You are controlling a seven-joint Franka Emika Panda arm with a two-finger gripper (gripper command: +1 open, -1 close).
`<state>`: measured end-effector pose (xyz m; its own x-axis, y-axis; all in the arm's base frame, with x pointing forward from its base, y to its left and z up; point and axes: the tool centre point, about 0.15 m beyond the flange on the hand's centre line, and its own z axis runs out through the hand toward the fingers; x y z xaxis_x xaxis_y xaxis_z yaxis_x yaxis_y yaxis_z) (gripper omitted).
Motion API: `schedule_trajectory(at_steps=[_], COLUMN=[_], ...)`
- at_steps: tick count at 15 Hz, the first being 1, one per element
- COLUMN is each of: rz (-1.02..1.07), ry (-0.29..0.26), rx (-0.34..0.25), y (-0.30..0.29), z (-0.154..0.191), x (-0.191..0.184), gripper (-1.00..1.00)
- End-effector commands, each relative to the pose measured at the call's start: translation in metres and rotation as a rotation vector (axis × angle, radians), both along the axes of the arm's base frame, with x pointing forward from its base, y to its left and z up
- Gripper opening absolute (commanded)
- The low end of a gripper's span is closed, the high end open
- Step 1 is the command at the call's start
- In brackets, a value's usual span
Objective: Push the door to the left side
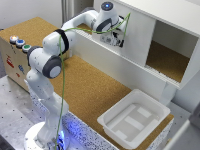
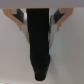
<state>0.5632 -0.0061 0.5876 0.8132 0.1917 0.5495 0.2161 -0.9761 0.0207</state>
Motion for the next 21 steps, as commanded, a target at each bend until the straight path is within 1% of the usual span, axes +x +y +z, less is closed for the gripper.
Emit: schedule_trajectory(at_steps=[1, 10, 21], rz=[-0.027, 0.028, 0.078], ry=[-0.036, -0.033, -0.035], rx=[-0.078, -0.089, -0.084], y=[0.046, 0.091, 0.138], z=[-0.018, -0.019, -0.019], x=[-0.011, -0.009, -0.006], gripper=[-1.00, -1.00, -1.00])
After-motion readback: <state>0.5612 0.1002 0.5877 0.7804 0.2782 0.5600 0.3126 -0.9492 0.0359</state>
